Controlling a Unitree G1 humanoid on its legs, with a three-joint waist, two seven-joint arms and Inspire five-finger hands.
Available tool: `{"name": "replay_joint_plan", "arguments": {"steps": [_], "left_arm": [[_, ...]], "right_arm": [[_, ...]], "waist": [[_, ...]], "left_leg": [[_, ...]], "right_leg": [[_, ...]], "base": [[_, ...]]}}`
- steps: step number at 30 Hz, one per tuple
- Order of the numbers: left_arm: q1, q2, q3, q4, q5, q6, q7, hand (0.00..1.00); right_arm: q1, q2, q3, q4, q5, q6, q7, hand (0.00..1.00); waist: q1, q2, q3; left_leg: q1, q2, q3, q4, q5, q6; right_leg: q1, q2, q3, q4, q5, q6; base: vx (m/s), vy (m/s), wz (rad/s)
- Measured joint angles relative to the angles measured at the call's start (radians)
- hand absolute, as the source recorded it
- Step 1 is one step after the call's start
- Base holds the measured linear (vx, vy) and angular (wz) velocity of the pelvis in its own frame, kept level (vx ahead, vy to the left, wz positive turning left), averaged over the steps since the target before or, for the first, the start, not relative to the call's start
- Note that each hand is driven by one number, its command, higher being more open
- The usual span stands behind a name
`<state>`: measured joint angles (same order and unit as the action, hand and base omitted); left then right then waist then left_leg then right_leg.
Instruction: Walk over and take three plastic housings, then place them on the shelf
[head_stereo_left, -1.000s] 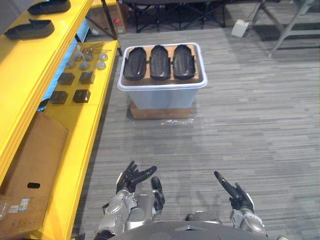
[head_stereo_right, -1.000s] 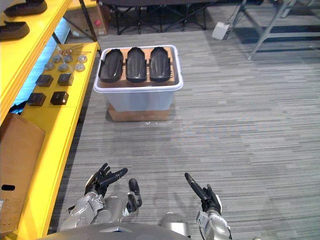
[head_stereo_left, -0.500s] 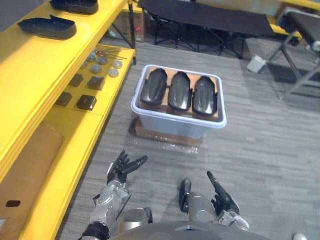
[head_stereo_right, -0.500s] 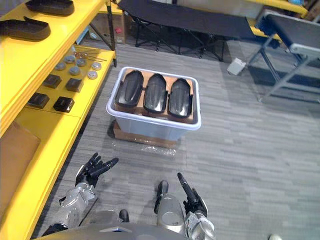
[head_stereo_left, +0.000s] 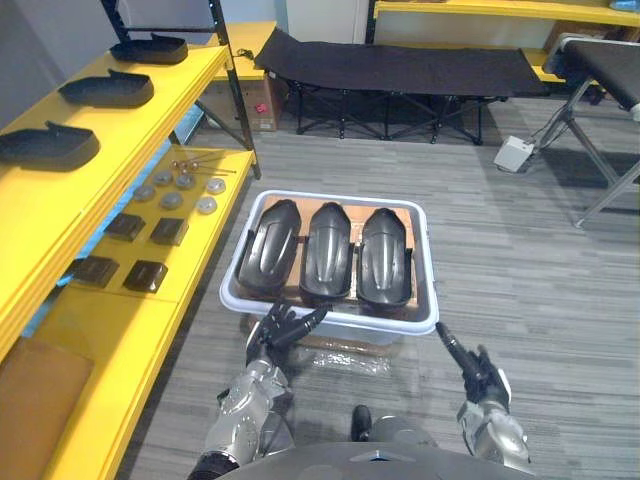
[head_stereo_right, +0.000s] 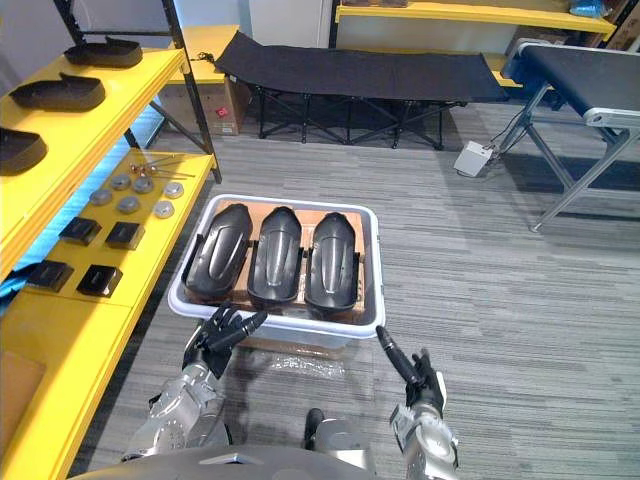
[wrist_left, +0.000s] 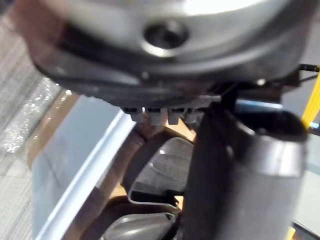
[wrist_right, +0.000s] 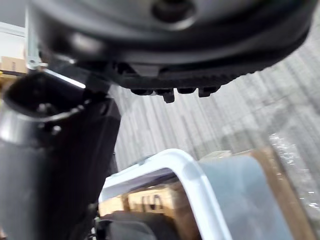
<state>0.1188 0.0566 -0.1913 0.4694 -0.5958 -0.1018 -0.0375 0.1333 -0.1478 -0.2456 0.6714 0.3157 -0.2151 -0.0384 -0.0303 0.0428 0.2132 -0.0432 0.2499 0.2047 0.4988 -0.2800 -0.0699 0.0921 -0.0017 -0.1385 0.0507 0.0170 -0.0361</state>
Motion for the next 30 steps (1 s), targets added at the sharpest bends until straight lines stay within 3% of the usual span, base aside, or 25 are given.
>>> {"name": "replay_joint_plan", "arguments": {"steps": [1,2,4,5,10,13,15,18,20,23,28,30], "left_arm": [[0.001,0.000,0.000,-0.006,0.000,0.002,-0.002,1.00],[-0.006,0.000,0.000,-0.010,0.007,0.011,-0.007,1.00],[0.000,-0.002,-0.003,-0.011,0.012,0.020,-0.009,1.00],[0.016,0.003,-0.004,-0.007,0.012,0.023,-0.009,1.00],[0.039,0.074,-0.035,-0.011,0.036,0.042,-0.017,1.00],[0.050,0.100,-0.065,-0.033,0.056,0.043,-0.008,1.00],[0.074,0.103,-0.081,-0.077,0.054,0.043,0.043,1.00],[0.121,0.098,-0.071,-0.143,0.095,0.027,0.211,1.00],[0.167,0.088,-0.001,-0.156,0.180,0.004,0.327,1.00],[0.226,0.079,0.096,-0.154,0.259,-0.022,0.398,1.00],[0.280,0.080,0.132,-0.144,0.298,-0.061,0.405,1.00],[0.302,0.069,0.127,-0.144,0.296,-0.076,0.362,1.00]], "right_arm": [[-0.001,-0.005,-0.004,-0.028,-0.009,0.000,-0.010,1.00],[-0.002,-0.016,-0.025,-0.087,-0.039,0.001,-0.029,1.00],[-0.005,-0.050,-0.029,-0.127,-0.045,0.002,-0.039,1.00],[-0.018,-0.080,-0.028,-0.146,-0.077,0.002,-0.039,1.00],[-0.028,-0.124,-0.007,-0.256,-0.243,0.012,-0.039,1.00],[-0.041,-0.143,0.024,-0.274,-0.356,0.065,-0.061,1.00],[-0.044,-0.153,0.049,-0.274,-0.396,0.108,-0.081,1.00],[-0.044,-0.153,0.066,-0.274,-0.432,0.159,-0.118,1.00],[-0.044,-0.155,0.064,-0.274,-0.468,0.204,-0.160,1.00],[-0.042,-0.169,0.056,-0.267,-0.467,0.275,-0.190,1.00],[-0.072,-0.181,0.038,-0.158,-0.465,0.372,-0.255,1.00],[-0.084,-0.195,0.036,-0.113,-0.461,0.390,-0.284,1.00]], "waist": [[-0.002,0.003,0.000],[-0.003,0.000,0.003],[-0.003,0.009,-0.001],[-0.001,0.014,0.007],[-0.005,-0.052,-0.002],[-0.002,-0.064,-0.010],[0.001,-0.065,-0.010],[0.006,-0.067,-0.012],[0.007,-0.069,-0.015],[0.015,-0.070,-0.018],[0.029,-0.071,-0.021],[0.036,-0.070,-0.022]], "left_leg": [[0.000,-0.013,-0.009,-0.082,0.018,0.001],[-0.002,-0.057,-0.057,-0.230,0.077,0.000],[0.004,-0.077,-0.085,-0.279,0.167,-0.012],[0.025,-0.086,-0.079,-0.286,0.231,-0.034],[0.057,-0.197,-0.048,-0.389,0.255,0.018],[0.074,-0.237,-0.053,-0.435,0.274,0.036],[0.072,-0.249,-0.063,-0.436,0.274,0.037],[0.070,-0.252,-0.082,-0.438,0.274,0.037],[0.070,-0.252,-0.098,-0.443,0.277,0.042],[0.071,-0.257,-0.107,-0.470,0.299,0.047],[0.074,-0.269,-0.145,-0.539,0.359,0.050],[0.077,-0.271,-0.159,-0.573,0.386,0.048]], "right_leg": [[-0.003,-0.007,0.004,0.000,-0.003,0.006],[-0.003,-0.036,0.007,0.001,-0.013,0.027],[-0.006,-0.051,0.019,0.020,-0.036,0.061],[-0.008,-0.063,0.036,0.038,-0.052,0.084],[-0.014,-0.160,0.045,0.018,-0.054,0.143],[-0.003,-0.195,0.018,-0.001,-0.043,0.166],[0.002,-0.207,-0.008,-0.003,-0.039,0.173],[0.009,-0.209,-0.045,-0.003,-0.033,0.181],[0.014,-0.208,-0.064,-0.003,-0.033,0.181],[0.011,-0.209,-0.080,-0.008,-0.033,0.181],[0.003,-0.215,-0.129,-0.017,-0.037,0.175],[-0.004,-0.215,-0.140,-0.017,-0.040,0.168]], "base": [[0.24,0.164,-0.03],[0.15,0.154,0.02],[0.11,0.166,-0.11],[0.09,0.246,-0.28],[0.10,0.210,-0.01],[0.12,0.115,0.15],[0.08,0.070,0.22],[0.02,0.018,0.19],[-0.01,-0.012,0.15],[-0.06,-0.011,0.10],[-0.11,-0.012,0.23],[-0.13,0.004,0.22]]}}
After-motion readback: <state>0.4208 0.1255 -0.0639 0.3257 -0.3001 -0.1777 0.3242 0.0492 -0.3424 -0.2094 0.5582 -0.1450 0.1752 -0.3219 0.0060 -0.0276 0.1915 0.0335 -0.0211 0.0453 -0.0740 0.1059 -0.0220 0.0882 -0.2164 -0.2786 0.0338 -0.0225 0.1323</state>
